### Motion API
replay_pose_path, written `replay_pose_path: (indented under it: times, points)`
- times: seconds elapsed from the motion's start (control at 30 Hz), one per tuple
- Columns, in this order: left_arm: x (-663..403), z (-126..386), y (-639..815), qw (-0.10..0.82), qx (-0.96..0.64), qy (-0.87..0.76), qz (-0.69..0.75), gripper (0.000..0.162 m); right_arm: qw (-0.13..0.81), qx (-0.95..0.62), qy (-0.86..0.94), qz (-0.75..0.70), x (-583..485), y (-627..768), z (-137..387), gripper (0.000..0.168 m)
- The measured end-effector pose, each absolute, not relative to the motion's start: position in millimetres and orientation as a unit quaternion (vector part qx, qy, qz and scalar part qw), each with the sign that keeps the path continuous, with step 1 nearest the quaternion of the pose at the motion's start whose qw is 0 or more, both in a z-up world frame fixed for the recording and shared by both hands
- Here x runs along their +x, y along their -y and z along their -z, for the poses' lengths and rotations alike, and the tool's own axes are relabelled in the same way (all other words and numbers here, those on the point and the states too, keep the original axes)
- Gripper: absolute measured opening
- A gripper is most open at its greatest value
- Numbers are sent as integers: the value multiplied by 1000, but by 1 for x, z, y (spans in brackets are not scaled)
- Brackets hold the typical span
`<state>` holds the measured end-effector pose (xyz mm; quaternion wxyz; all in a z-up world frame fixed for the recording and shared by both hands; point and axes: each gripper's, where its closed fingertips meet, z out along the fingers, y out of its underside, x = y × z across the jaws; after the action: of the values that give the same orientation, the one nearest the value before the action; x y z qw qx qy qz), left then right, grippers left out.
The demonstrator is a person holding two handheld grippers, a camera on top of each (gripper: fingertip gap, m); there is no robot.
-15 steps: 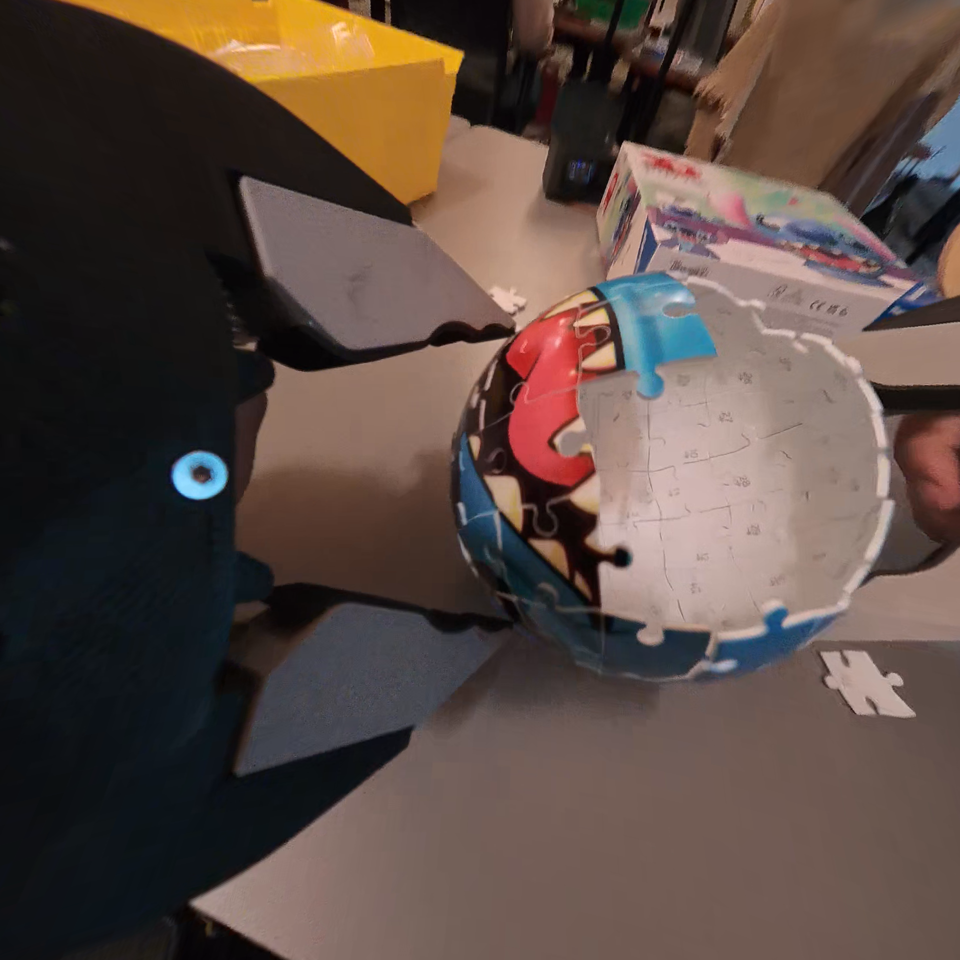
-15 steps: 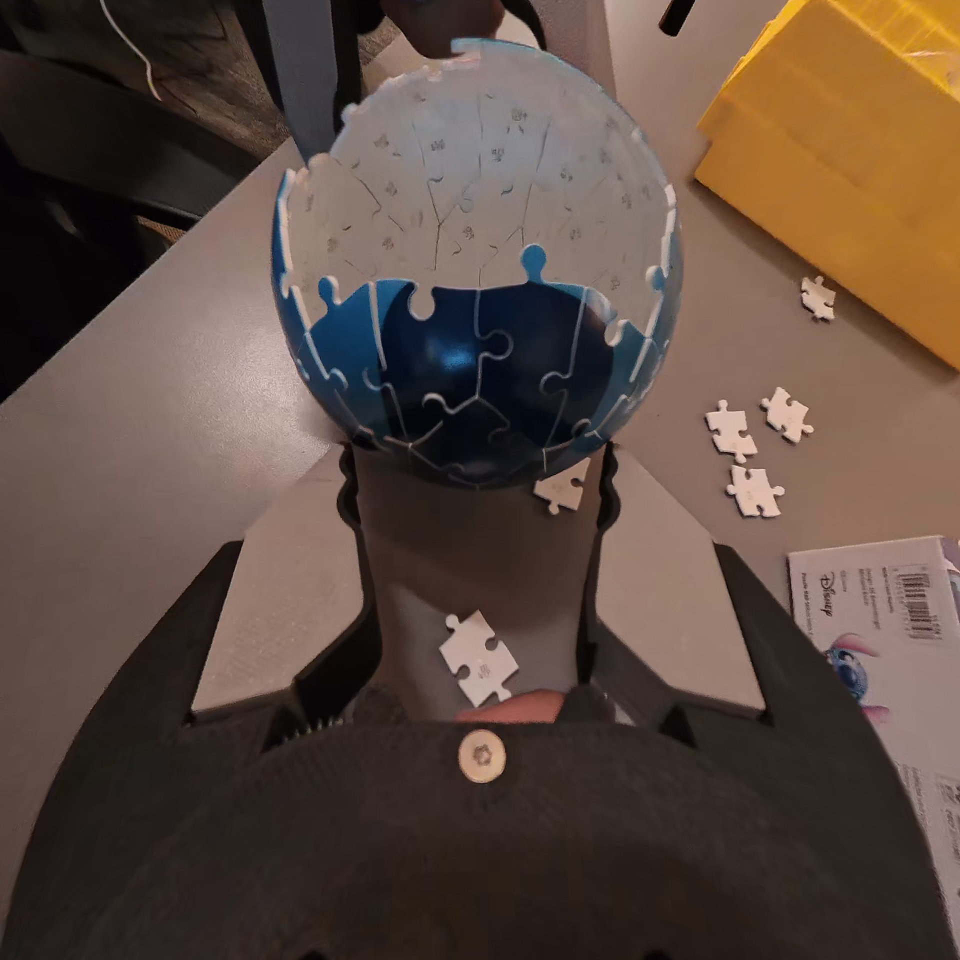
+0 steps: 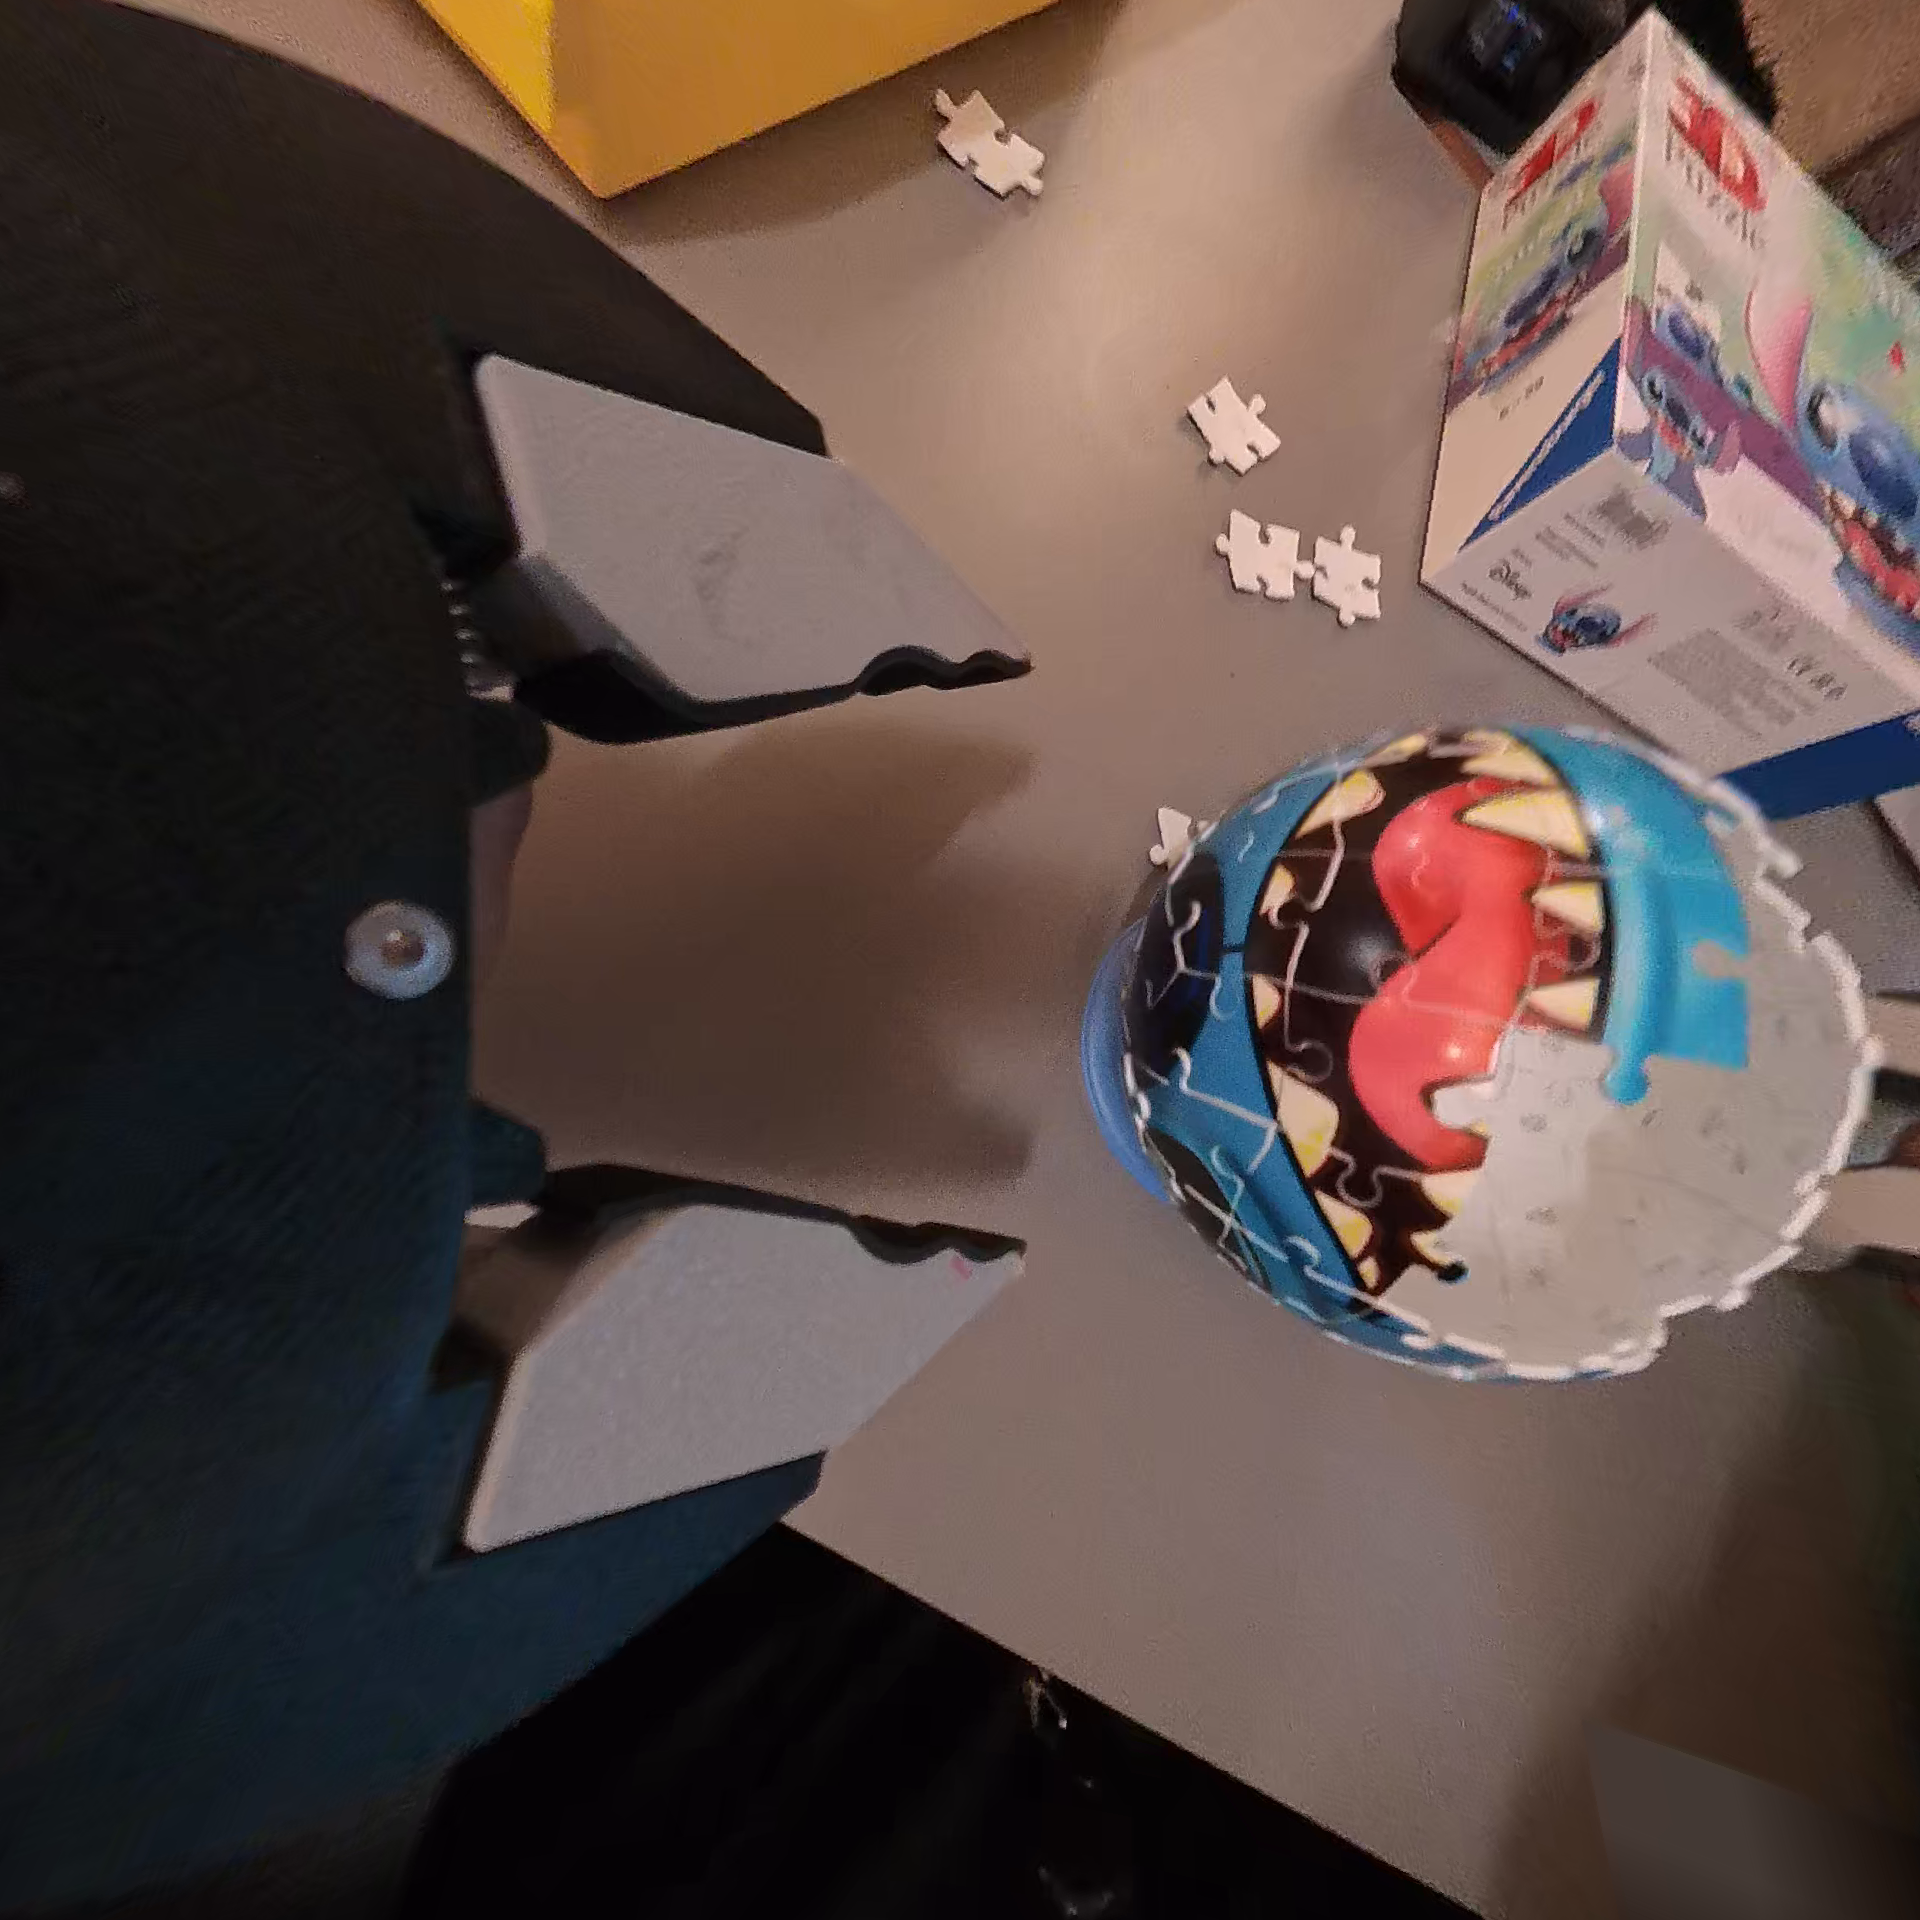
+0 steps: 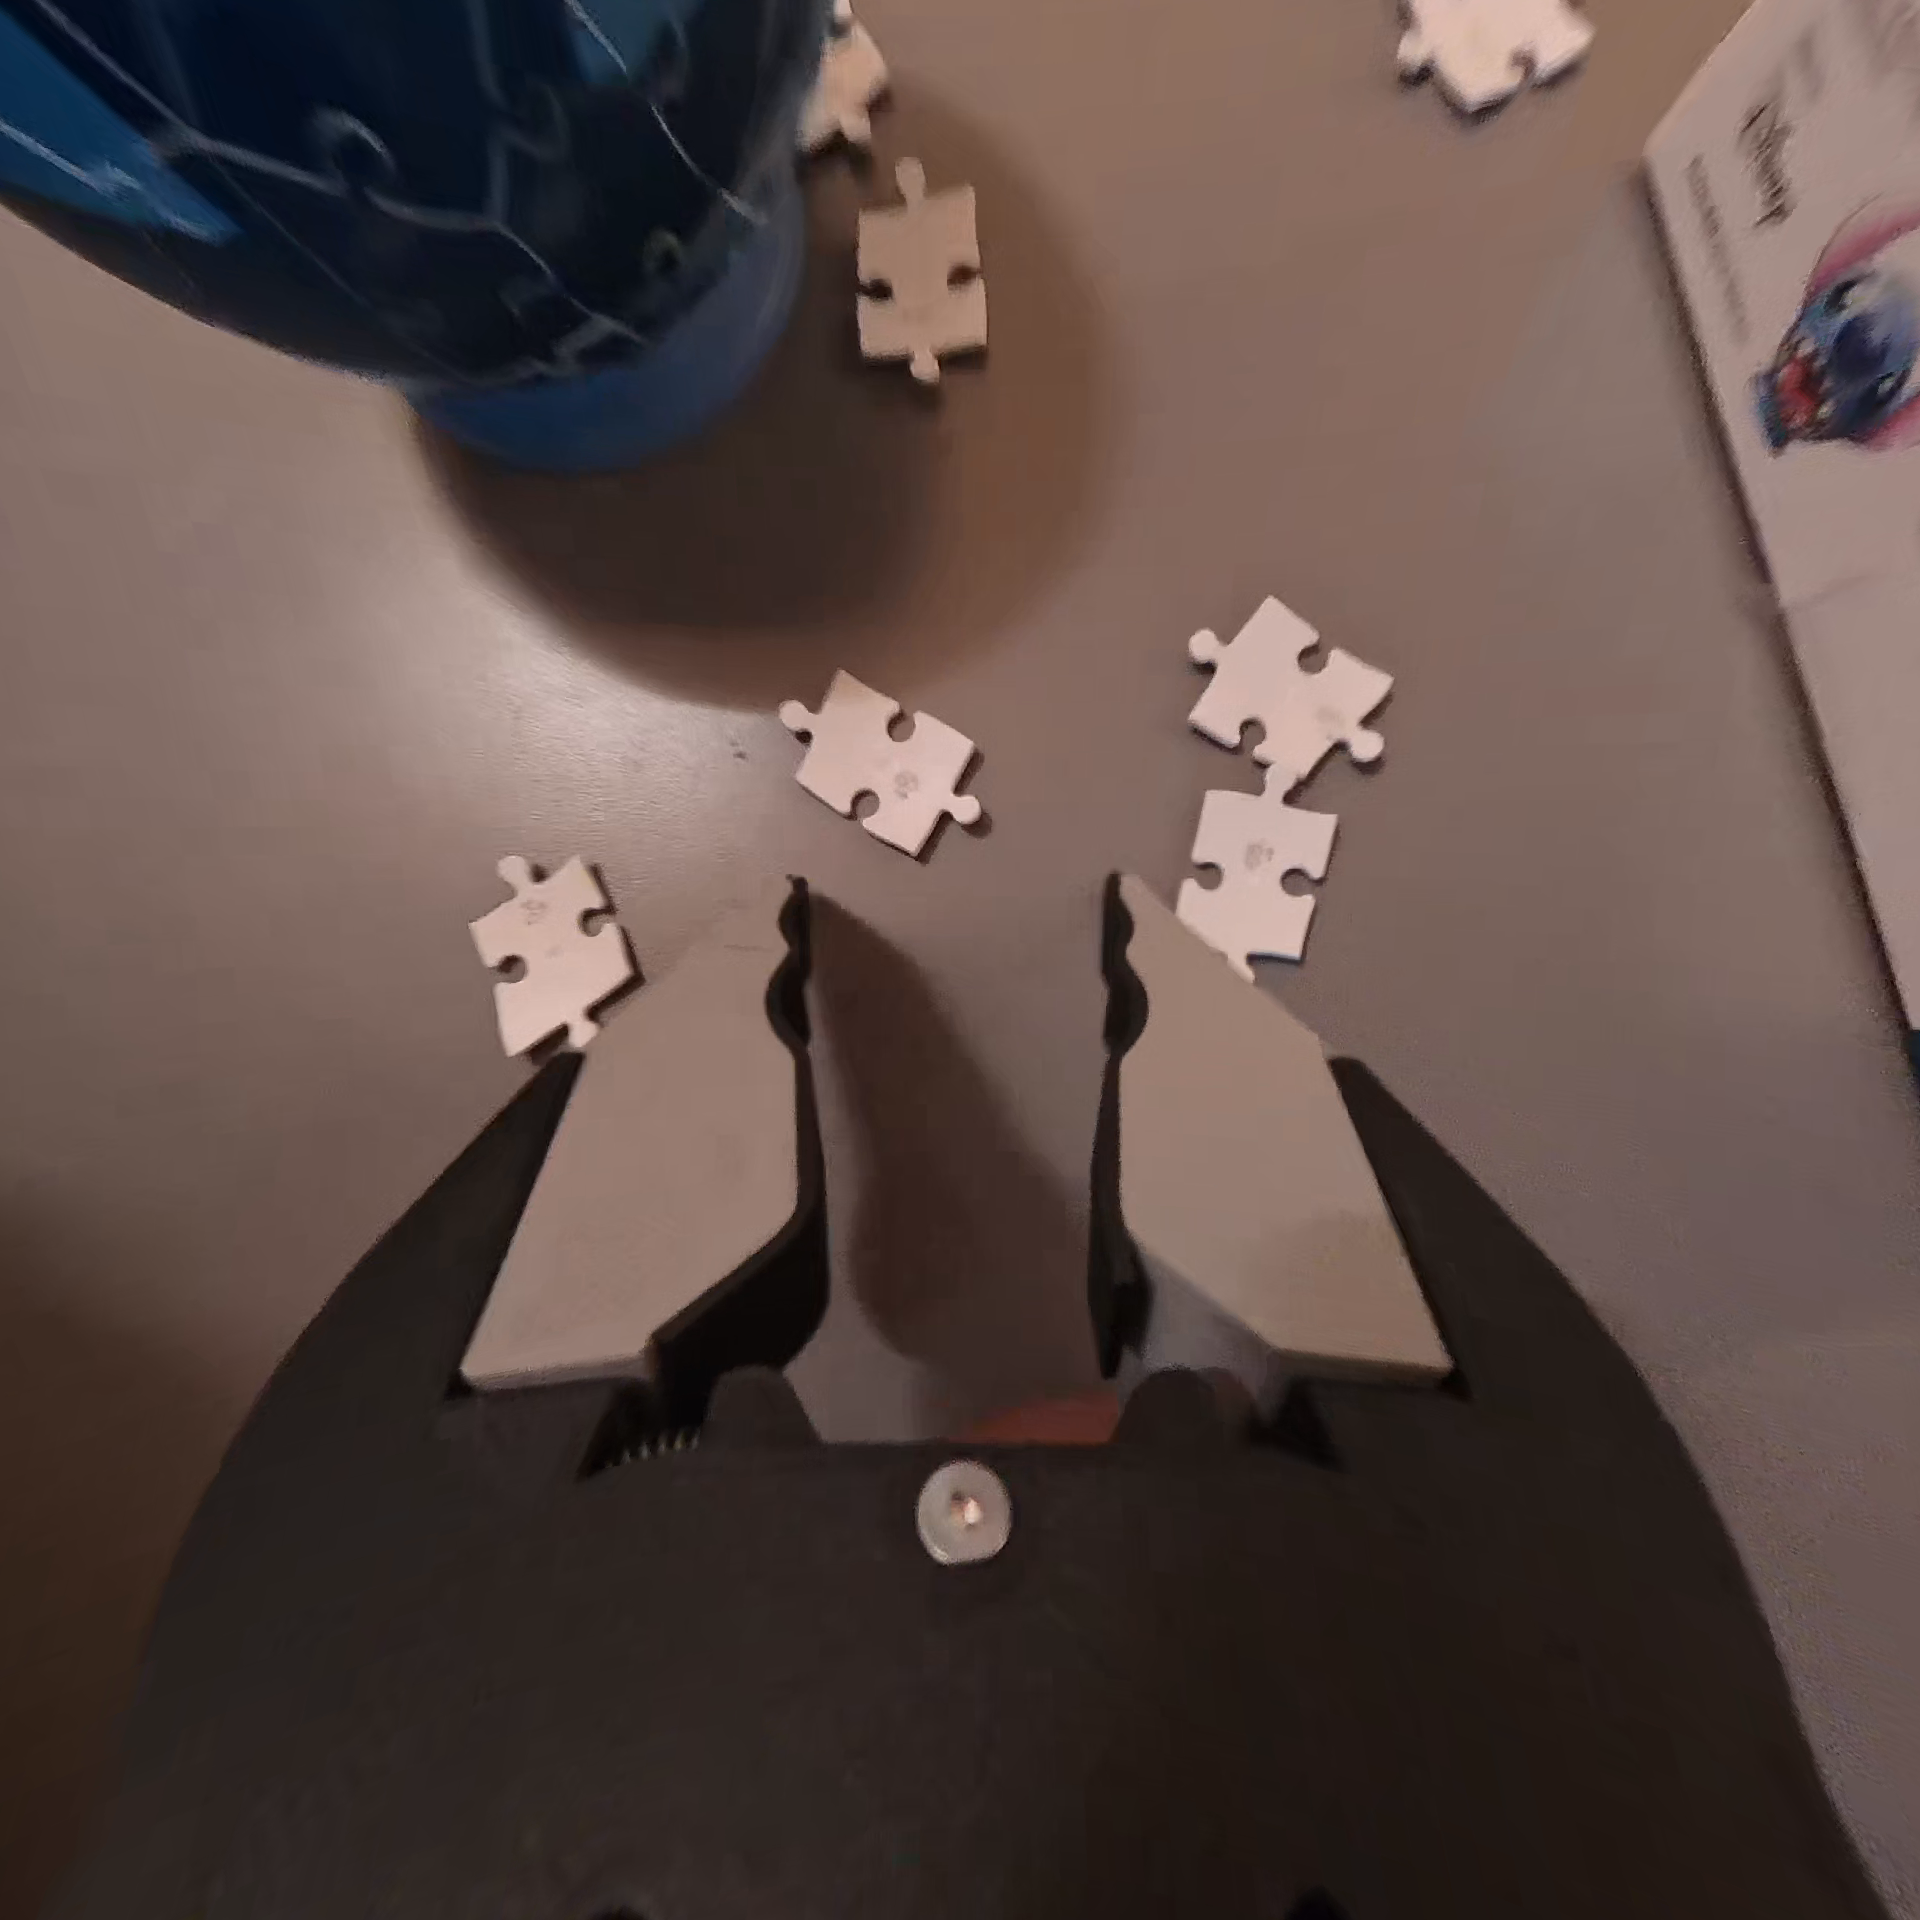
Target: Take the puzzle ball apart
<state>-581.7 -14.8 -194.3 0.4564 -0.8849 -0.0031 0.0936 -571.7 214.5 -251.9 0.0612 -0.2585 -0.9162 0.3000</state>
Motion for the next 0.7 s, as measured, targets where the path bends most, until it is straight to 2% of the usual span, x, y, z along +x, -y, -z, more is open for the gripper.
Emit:
replay_pose_path:
  times: [0.13, 0.2, 0.23, 0.37, 0.4, 0.47, 0.7]
  points:
    - [-579, 165, 12, 483, -871, 9, -87, 97, 66, -260, 916, -298, -578, -200, 254, 48]
    - [-578, 148, 8, 486, -869, 5, -91, 94, 71, -258, 916, -300, -581, -197, 254, 32]
    - [-578, 140, 5, 484, -870, 3, -93, 92, 63, -258, 913, -309, -579, -195, 254, 14]
    - [-573, 105, -16, 484, -872, -12, -75, 85, 39, -254, 905, -338, -573, -190, 248, 1]
    - [-571, 96, -25, 488, -870, -19, -68, 82, 51, -253, 903, -343, -576, -192, 243, 0]
    - [-571, 82, -46, 486, -872, -20, -61, 65, 71, -248, 897, -359, -579, -192, 227, 0]
    - [-570, 95, -127, 392, -913, -97, -51, 64, 158, -217, 886, -377, -584, -187, 168, 0]
